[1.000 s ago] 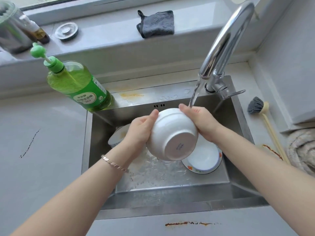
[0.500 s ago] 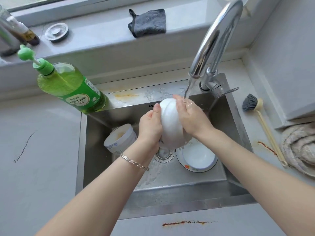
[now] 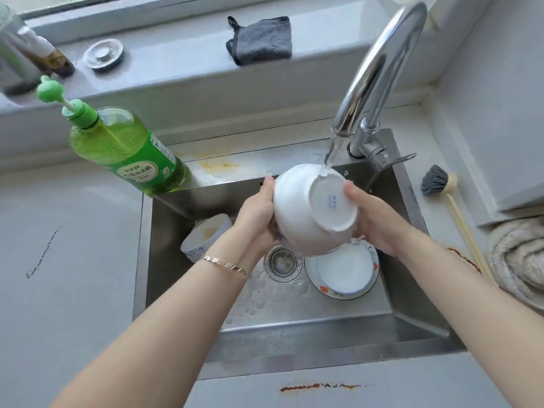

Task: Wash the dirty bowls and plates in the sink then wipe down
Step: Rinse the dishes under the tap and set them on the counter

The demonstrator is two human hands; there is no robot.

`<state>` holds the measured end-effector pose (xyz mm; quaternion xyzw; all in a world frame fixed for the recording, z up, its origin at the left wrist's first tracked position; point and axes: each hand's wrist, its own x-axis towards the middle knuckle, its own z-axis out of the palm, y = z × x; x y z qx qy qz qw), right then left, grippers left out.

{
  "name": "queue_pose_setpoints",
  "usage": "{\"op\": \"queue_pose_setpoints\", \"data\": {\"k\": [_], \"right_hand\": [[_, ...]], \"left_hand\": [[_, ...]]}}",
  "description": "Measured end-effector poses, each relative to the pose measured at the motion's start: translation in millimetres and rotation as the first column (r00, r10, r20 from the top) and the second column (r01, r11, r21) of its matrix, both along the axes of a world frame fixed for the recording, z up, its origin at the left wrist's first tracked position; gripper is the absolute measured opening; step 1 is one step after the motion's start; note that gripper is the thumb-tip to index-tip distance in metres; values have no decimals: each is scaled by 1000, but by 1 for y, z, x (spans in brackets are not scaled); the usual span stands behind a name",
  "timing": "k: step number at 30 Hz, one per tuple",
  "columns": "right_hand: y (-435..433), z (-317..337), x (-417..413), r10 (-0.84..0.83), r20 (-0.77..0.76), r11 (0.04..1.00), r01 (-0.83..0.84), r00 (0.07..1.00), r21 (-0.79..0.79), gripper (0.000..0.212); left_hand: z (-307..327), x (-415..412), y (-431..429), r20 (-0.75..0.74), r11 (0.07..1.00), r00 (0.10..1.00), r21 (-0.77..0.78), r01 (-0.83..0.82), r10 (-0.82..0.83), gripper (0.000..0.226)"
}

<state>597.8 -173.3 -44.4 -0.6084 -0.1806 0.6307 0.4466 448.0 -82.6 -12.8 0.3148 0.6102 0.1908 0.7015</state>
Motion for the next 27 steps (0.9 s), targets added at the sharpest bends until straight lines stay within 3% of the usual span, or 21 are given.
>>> {"op": "queue_pose_setpoints", "data": {"k": [2,6,10,14,18,23,25,27], "right_hand": [[-14,-4,12,-26,-40,1000,26,999,3,49],[-31,-11,33,-191,-60,981,188,980,-45,87],[-36,-5,41,-290,-19,956,289,957,-50,47],[-23,5,29,-269,158,963,262,950,66,40],[0,12,8,-165,520,981,85,838,175,48],[4,9,-23,-63,841,898,-338,537,283,73],[-6,-1,-28,-105,894,808,-487,435,331,75],[-21,-12,-28,-127,882,749,-540,453,385,72]], "left_hand": [[-1,9,0,-17,994,994,-5,107,-107,37],[7,17,-1,54,934,932,12,358,-358,26],[10,34,9,-21,874,874,-36,484,-485,6],[9,13,9,22,904,907,-84,420,-419,14],[10,-16,10,68,925,945,-193,327,-319,29],[10,-37,17,142,874,971,-426,234,-191,60],[9,-40,13,159,862,976,-463,208,-150,45],[6,-41,2,176,861,975,-465,206,-138,27]]}}
